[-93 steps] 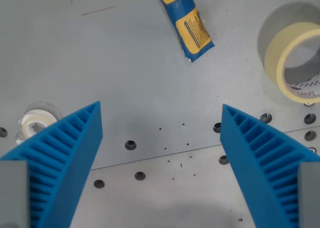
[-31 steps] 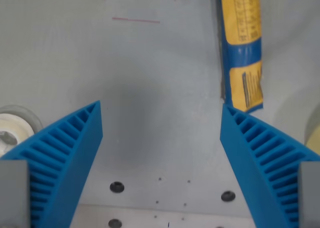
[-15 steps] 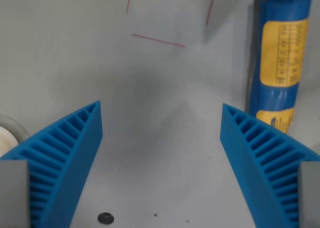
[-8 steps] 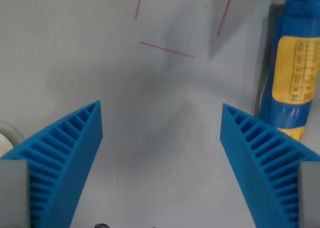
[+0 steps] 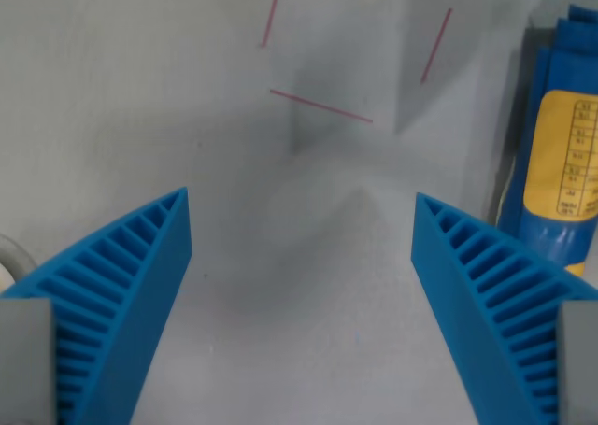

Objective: Move above the blue bag

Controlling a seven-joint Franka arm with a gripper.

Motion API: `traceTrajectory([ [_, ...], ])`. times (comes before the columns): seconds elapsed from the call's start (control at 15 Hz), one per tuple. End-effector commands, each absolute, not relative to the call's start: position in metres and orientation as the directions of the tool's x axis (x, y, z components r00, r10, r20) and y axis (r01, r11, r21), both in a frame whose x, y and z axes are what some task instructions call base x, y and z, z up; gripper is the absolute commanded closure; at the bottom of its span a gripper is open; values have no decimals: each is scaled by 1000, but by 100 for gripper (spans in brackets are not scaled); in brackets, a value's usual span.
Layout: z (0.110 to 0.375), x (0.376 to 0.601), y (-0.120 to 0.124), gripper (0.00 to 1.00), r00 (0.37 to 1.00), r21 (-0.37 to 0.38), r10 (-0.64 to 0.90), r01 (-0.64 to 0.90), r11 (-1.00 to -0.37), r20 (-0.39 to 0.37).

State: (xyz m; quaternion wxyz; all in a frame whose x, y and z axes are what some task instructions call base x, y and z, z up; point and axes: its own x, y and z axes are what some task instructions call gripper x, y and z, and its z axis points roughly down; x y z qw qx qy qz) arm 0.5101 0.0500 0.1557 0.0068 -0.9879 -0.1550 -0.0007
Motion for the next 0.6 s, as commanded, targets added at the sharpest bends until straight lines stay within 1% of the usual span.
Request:
traceTrajectory([
  [0.07,152,510,53,0,935,4,349,350,-937,68],
  [0.6,149,511,53,0,937,5,345,345,-939,61],
])
